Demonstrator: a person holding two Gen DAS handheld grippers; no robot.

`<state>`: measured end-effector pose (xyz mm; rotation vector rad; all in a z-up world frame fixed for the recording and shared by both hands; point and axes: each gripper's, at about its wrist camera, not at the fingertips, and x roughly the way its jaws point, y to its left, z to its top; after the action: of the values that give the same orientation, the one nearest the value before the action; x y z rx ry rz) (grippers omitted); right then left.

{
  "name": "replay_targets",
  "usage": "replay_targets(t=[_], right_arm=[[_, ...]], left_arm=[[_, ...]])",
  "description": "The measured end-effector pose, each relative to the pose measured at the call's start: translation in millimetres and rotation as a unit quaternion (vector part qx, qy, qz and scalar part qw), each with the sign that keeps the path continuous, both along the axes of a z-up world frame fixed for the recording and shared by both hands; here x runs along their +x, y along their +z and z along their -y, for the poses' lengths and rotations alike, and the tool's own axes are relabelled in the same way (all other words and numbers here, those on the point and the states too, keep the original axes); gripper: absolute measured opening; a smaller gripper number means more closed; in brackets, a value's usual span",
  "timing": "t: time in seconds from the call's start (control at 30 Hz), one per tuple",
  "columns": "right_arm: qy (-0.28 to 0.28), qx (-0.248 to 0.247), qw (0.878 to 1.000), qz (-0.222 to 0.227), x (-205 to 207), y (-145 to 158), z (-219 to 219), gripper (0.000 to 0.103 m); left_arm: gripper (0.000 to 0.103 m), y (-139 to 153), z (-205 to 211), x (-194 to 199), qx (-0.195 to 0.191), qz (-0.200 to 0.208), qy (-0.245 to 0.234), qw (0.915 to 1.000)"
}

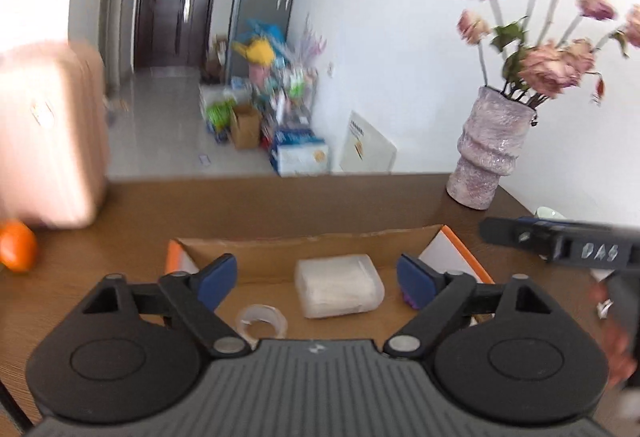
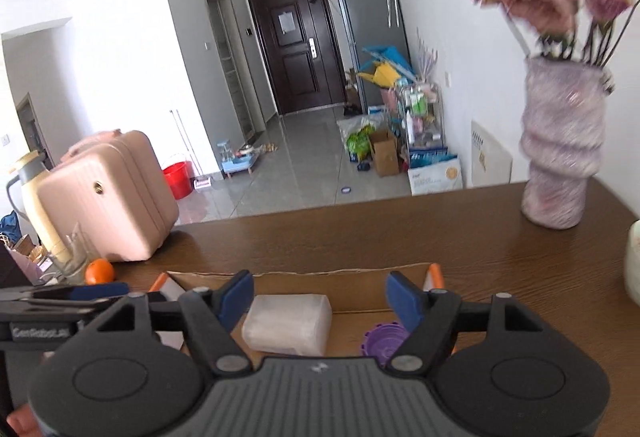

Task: Organize rigid objects
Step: 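Open both tools to release the bottle inside the box, then withdraw both tools from the box toward the remaining items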

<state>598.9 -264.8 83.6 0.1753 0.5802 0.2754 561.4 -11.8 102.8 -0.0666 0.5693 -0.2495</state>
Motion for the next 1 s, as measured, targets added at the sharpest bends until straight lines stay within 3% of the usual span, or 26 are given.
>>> replay_targets(t=[0.13,0.23,0.47,0.6,0.73,0.9,1.0], right_arm=[[0.001,-0.022,0.999,0.027,-41.7,27.7,8.0,0.081],[0.001,-0.041,0.997,0.062,-81.1,42.7,10.2,0.088],[0.006,-0.069,0.989,0.129,-171.3,47.8,8.0,0.096],[0.001,-0.073,0.984,0.164,-222.4,38.7,5.9,0.099],[0.018,-0.047,0.975,0.215,-279.8,15.0,8.7,0.103],[0.029,-0.051,0.968,0.243,-348.0,-20.5,5.4,0.103],[0.019,-0.030,0.971,0.235,-380.3,-48.4,6.7,0.103]], left_arm=[[0.094,24.6,-8.3,-47.0,0.004,0.029,0.008,0.9996],[0.100,32.3,-13.3,-91.1,0.029,0.060,0.014,0.9977],[0.103,20.6,-19.7,-186.4,0.073,0.111,0.013,0.9910],[0.103,10.3,-21.4,-238.4,0.089,0.154,0.050,0.9828],[0.103,-9.0,-25.0,-293.7,0.068,0.188,0.080,0.9766],[0.103,-45.3,-28.0,-359.1,0.052,0.208,0.105,0.9712],[0.103,-76.7,-29.3,-393.2,0.055,0.215,0.122,0.9673]])
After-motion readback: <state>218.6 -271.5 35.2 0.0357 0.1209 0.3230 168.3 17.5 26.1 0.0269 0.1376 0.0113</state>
